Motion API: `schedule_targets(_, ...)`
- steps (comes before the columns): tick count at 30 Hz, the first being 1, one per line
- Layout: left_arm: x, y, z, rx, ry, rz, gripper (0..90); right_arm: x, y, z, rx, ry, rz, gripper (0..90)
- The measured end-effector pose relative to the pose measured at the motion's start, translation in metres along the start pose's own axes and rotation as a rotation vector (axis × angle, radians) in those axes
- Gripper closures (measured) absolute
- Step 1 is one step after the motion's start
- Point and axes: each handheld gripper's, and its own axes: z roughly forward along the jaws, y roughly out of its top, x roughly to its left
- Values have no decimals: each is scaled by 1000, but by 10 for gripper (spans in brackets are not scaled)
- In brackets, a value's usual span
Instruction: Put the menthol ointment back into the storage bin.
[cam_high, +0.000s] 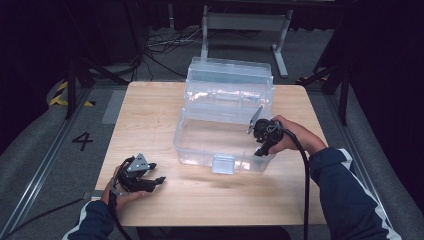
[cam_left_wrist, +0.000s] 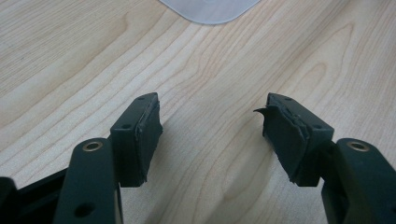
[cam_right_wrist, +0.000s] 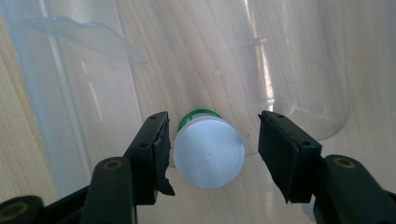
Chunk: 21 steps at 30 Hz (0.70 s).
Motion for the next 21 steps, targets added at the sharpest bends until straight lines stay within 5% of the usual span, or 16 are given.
schedule_targets(14,0,0,0,0,0,0,372,1,-8,-15,-59,-19,3,444)
schedule_targets(21,0,0,0,0,0,0,372,-1,-18,-28,-121,-30,47,446)
